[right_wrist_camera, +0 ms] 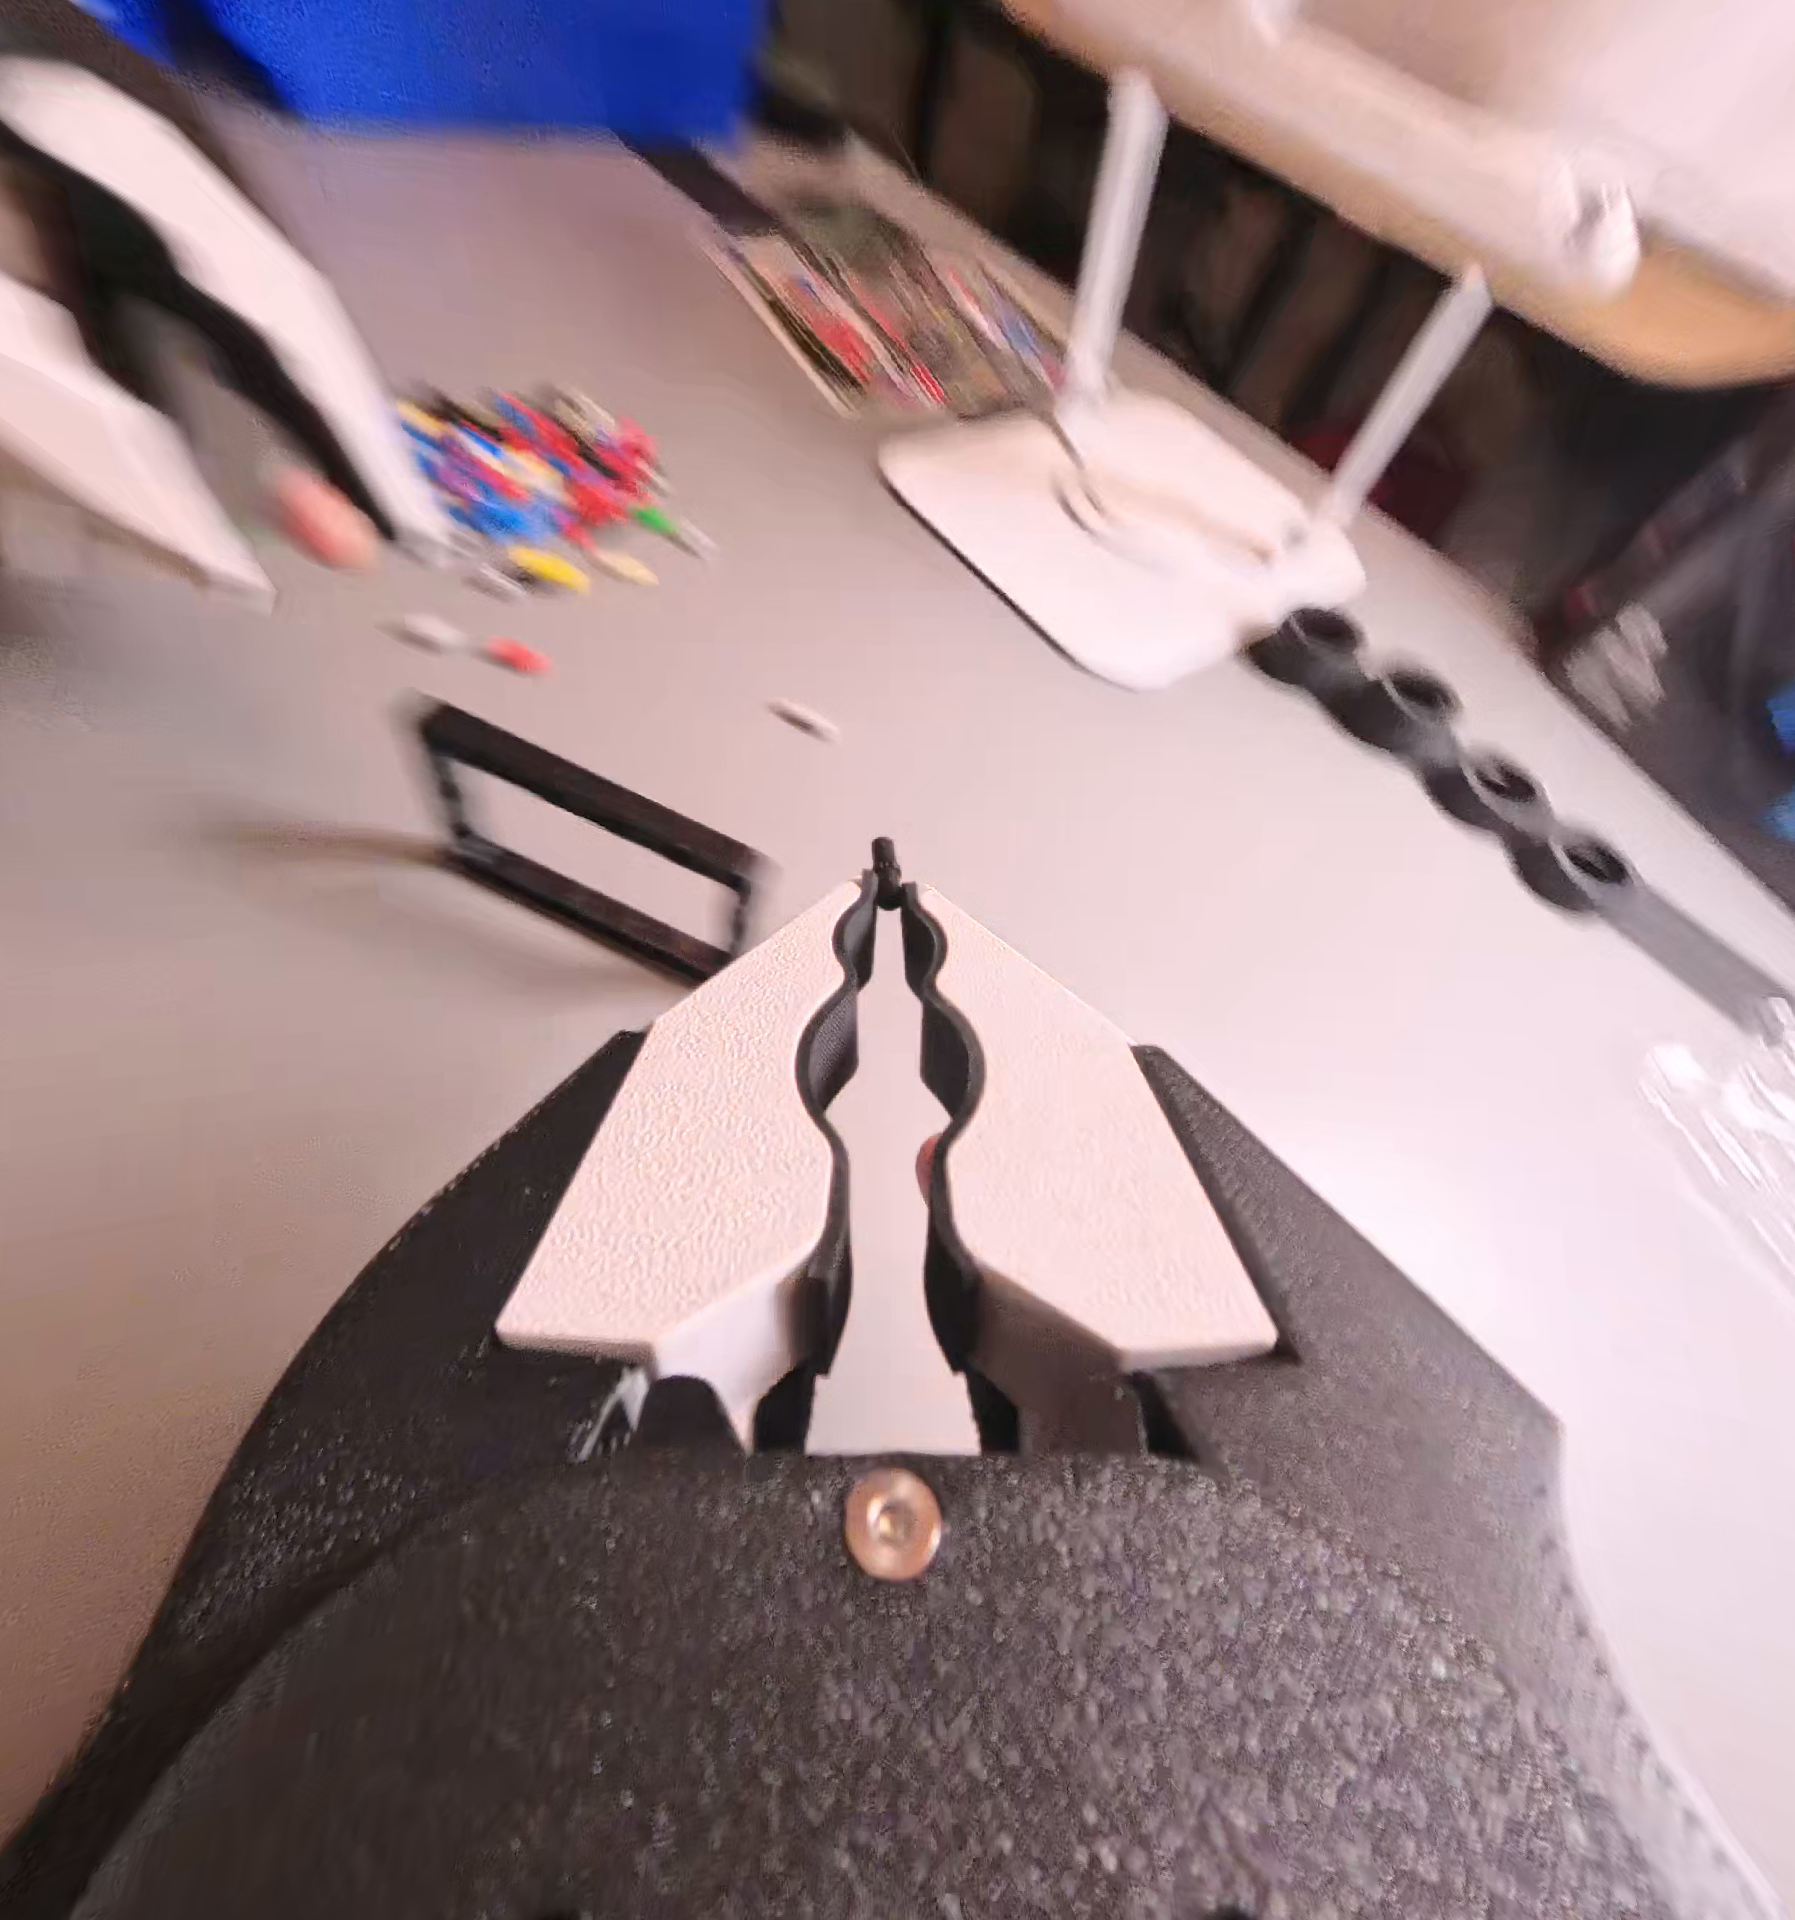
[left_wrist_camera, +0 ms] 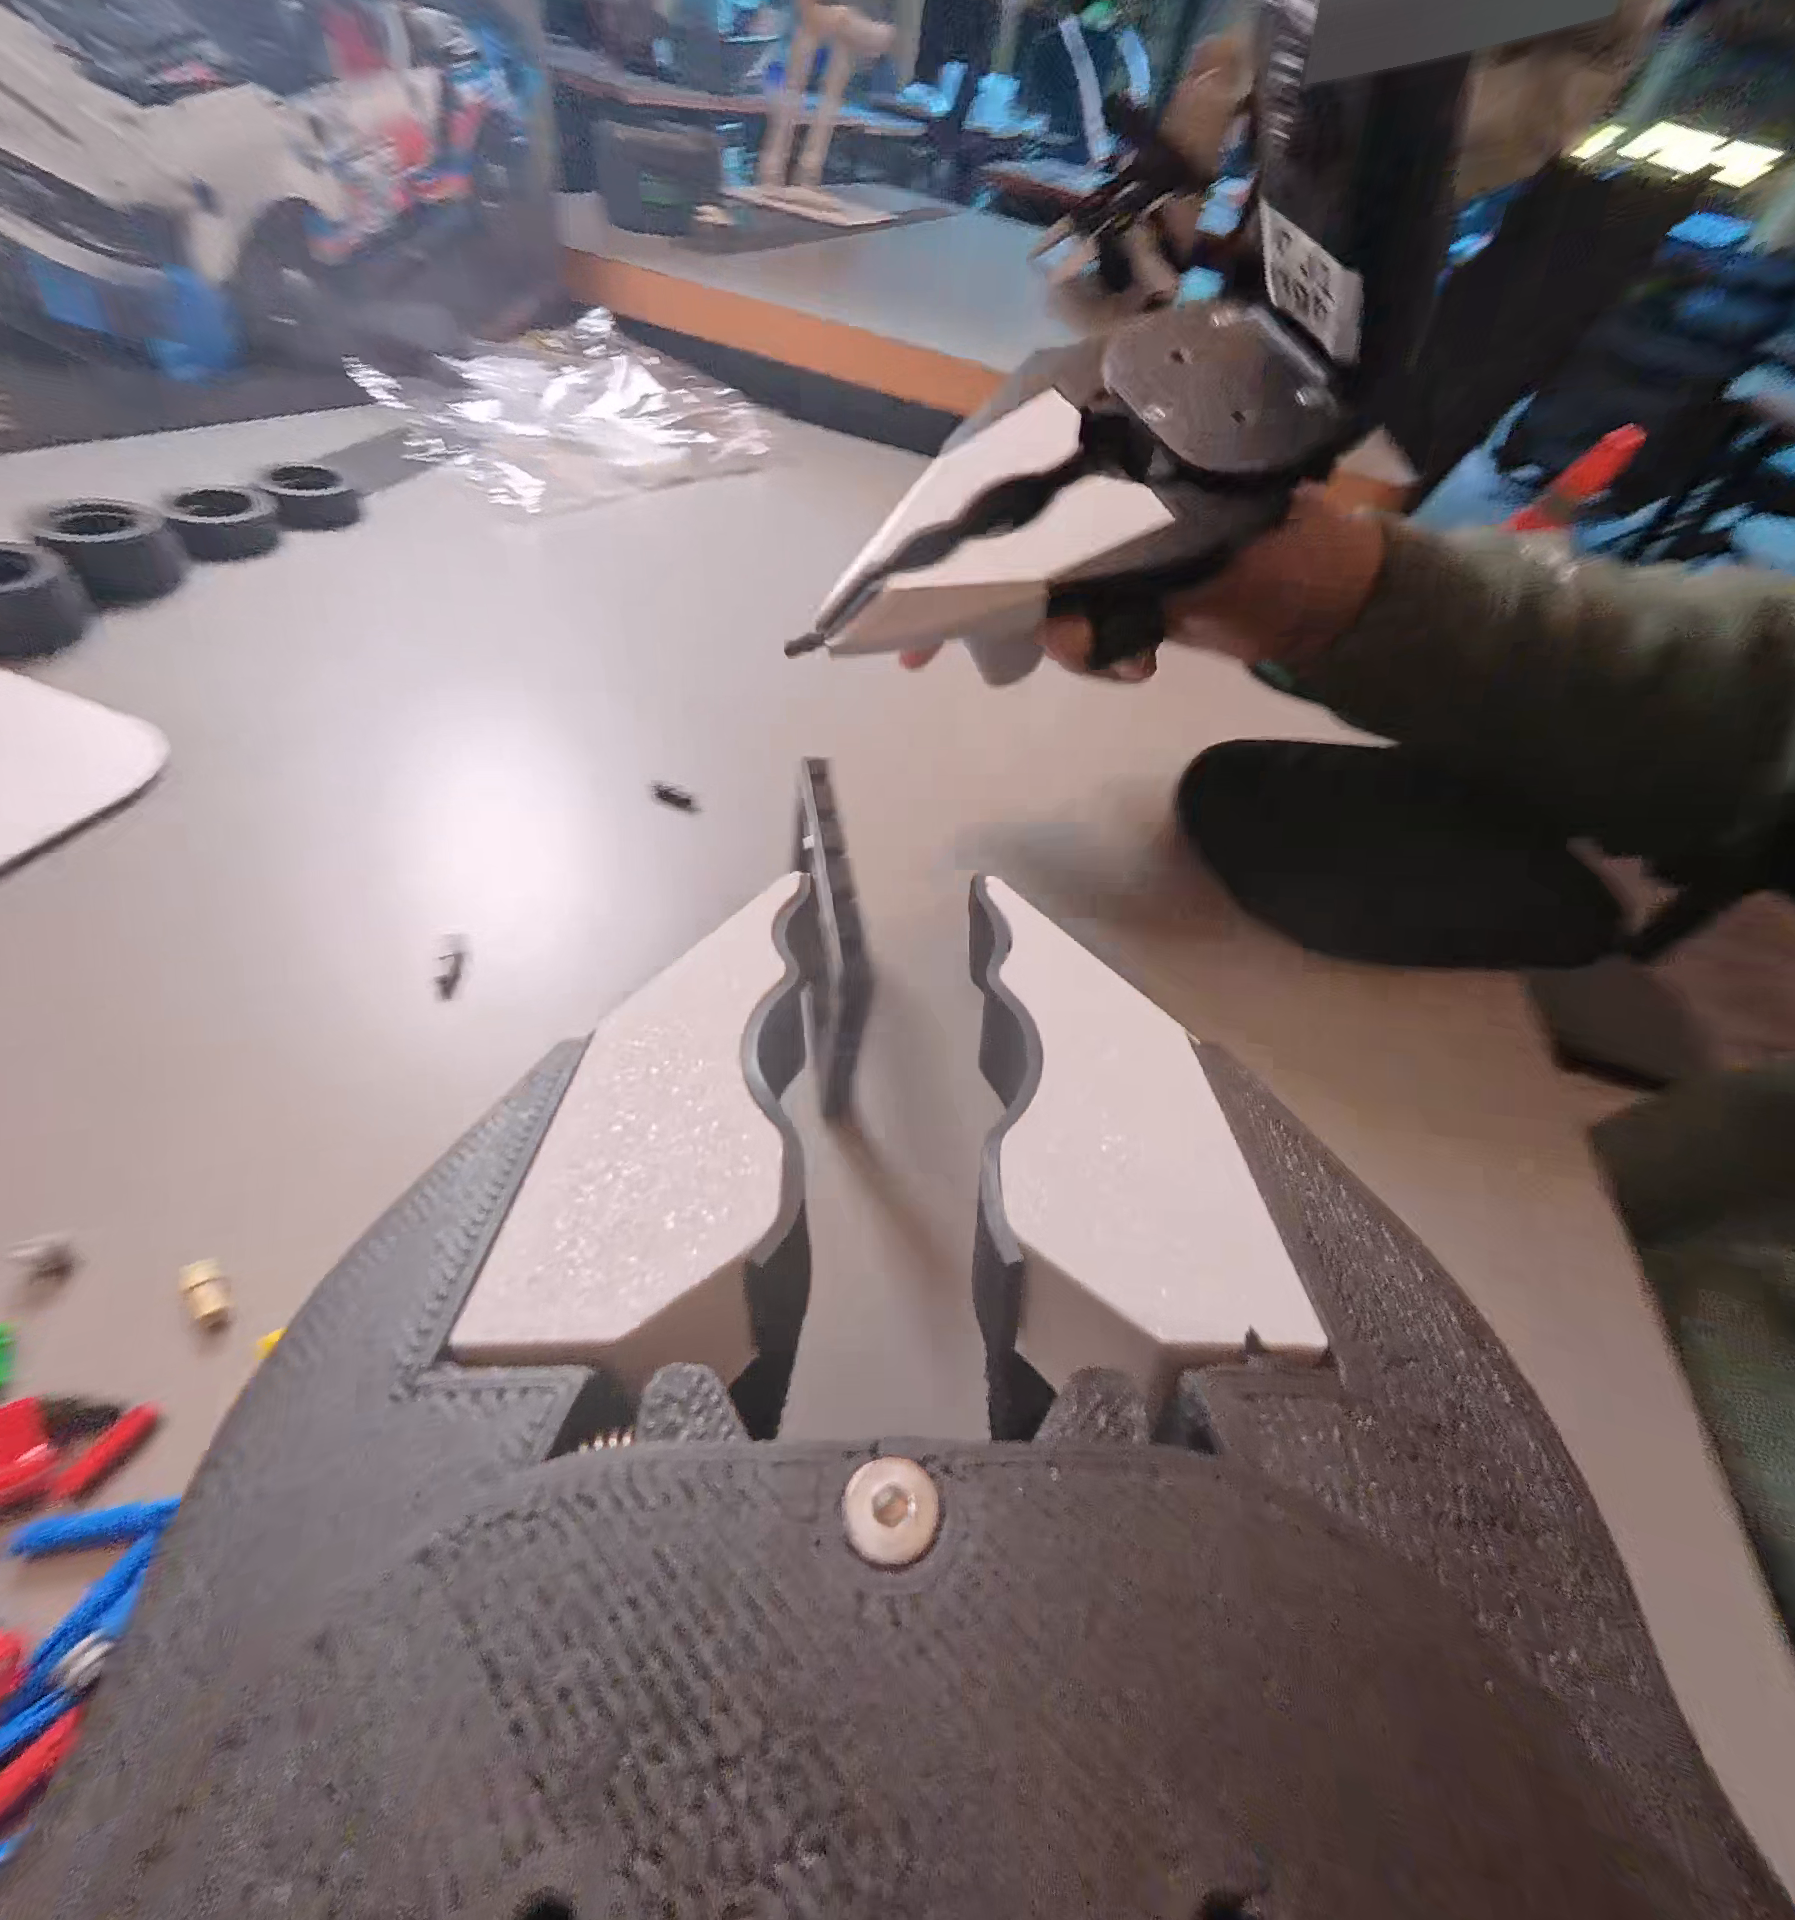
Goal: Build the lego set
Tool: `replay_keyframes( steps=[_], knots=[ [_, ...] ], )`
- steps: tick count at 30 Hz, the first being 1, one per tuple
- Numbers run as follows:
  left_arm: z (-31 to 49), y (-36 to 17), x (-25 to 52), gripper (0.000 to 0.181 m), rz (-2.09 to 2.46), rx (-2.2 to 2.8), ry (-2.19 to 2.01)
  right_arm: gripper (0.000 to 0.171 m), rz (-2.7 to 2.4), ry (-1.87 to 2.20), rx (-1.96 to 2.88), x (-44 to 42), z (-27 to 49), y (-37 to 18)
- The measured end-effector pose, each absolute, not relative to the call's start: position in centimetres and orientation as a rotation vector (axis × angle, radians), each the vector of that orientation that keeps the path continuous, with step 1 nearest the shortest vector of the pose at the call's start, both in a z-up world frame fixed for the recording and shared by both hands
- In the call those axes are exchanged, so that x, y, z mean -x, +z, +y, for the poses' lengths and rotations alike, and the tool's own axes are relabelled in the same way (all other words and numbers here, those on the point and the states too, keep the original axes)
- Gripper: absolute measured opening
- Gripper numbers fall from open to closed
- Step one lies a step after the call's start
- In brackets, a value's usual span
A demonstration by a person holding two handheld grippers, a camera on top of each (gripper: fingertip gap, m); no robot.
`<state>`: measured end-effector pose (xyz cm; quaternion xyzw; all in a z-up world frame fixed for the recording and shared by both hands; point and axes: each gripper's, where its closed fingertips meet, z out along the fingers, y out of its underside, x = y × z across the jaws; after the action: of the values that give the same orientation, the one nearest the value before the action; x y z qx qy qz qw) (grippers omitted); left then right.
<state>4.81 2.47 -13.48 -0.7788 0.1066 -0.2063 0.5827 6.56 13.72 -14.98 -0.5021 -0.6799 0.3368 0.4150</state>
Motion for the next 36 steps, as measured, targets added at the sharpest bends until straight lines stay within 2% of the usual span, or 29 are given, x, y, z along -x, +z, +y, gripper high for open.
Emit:
replay_keyframes(
  steps=[4,10,13,17,24,32,36],
  knots=[
    [3.0,-15.7,-4.5,0.033,0.268,1.901,-0.361,0.002,-1.748,0.592,1.507,-4.8,20.4,-20.0],
    [3.7,-17.7,-5.0,0.030,0.350,1.989,-0.216,0.002,-1.859,0.455,1.539,-3.8,20.8,-21.9],
    [4.4,-18.2,-5.0,0.021,0.366,2.011,-0.188,0.003,-1.857,0.448,1.552,-3.5,20.9,-22.4],
    [5.0,-18.4,-4.1,0.009,0.366,2.022,-0.104,0.010,-1.844,0.481,1.544,-3.6,20.6,-22.3],
    [5.1,-18.2,-2.6,0.008,0.342,2.012,-0.063,0.017,-1.738,0.585,1.512,-2.9,20.2,-20.6],
    [5.5,-17.5,-1.4,0.005,0.360,2.023,-0.046,0.017,-1.639,0.770,1.284,-2.7,18.0,-15.5],
    [5.9,-18.3,-0.3,0.005,0.367,2.113,-0.211,0.017,-1.631,0.822,1.279,-3.1,17.7,-15.3]
  ],
)
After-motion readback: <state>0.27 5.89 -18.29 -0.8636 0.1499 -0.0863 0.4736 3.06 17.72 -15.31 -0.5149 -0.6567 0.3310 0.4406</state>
